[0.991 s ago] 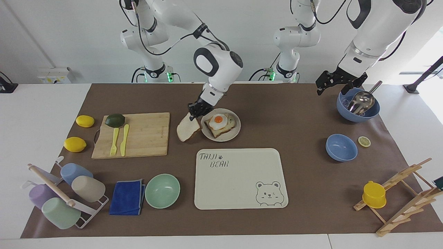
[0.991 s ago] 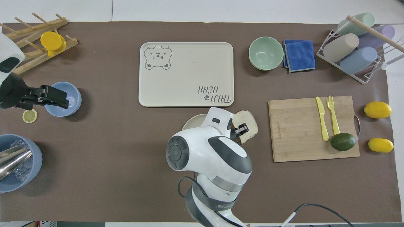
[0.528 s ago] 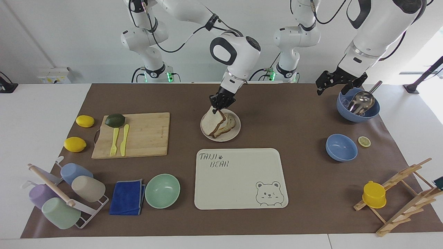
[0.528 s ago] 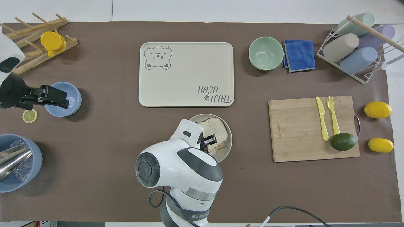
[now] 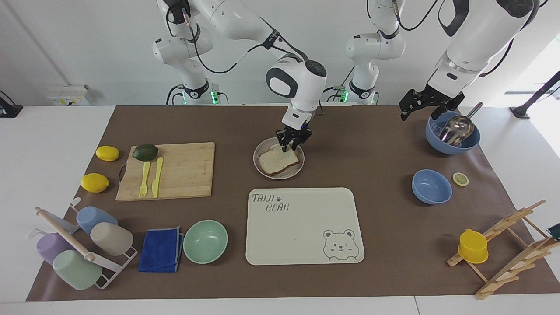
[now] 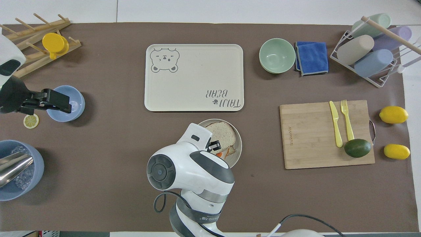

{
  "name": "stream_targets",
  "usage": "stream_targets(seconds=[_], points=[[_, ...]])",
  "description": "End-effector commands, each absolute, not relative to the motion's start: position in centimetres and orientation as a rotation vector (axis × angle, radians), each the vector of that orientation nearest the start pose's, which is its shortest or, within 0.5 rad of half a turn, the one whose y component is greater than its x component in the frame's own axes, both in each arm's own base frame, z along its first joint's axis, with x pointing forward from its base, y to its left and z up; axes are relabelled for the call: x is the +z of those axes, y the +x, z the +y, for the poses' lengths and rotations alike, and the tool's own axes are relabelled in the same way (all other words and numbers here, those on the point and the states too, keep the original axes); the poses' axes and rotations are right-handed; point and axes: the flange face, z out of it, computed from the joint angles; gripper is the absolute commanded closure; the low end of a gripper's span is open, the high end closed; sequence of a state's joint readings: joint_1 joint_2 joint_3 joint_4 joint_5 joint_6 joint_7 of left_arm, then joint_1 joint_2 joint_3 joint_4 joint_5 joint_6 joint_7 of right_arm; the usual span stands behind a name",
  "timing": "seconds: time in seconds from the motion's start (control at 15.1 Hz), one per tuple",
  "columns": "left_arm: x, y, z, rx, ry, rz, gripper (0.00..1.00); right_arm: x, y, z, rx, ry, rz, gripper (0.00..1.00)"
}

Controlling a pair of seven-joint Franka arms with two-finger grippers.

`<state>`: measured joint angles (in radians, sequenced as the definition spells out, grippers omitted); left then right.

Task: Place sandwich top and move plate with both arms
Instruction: 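Reach the left gripper to the plate rim while the right gripper withdraws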

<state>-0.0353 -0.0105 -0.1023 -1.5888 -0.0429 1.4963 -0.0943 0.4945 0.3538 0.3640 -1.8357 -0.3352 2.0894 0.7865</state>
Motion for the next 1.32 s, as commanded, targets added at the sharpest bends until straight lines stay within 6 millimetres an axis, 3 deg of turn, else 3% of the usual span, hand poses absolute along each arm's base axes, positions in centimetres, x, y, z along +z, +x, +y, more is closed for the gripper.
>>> stream_targets(seconds=[0.0,0.13,0.2,0.4,0.46,0.59,0.79,0.92,1.06,1.25], points=[[61.8,53.0,-7.7,0.139,-3.150,0.076,0.00,36.1,44.2,44.9,-0.142,-3.242,-0.293,0.00],[62.1,52.8,-7.7,0.139,-3.149,0.076,0.00,39.0,47.8,41.2,-0.199,-3.234,-0.179,0.00],[61.9,52.7,-7.7,0.151,-3.148,0.071,0.00,41.2,48.7,39.6,-0.242,-3.225,-0.121,0.00],[60.5,51.5,-8.5,0.163,-3.143,0.091,0.00,44.7,53.6,31.1,-0.164,-3.174,0.063,0.00],[59.6,50.9,-9.0,0.157,-3.148,0.084,0.00,46.2,55.0,27.6,-0.109,-3.131,0.101,0.00],[57.3,49.2,-11.4,0.117,-3.183,0.054,0.00,48.7,57.2,18.4,0.009,-3.121,0.161,0.00],[51.5,45.6,-17.0,0.127,-3.221,0.043,0.00,54.1,55.7,7.3,0.118,-3.129,0.013,0.00],[48.5,44.0,-19.0,0.166,-3.287,-0.034,0.00,56.9,54.6,3.7,0.166,-3.118,0.038,0.00],[44.9,41.7,-22.4,0.168,-3.297,0.031,0.00,58.9,53.9,1.3,0.238,-3.124,0.043,0.00],[38.8,39.8,-26.4,0.091,-3.353,-0.050,0.00,58.2,53.4,0.4,0.282,-3.122,0.049,0.00]])
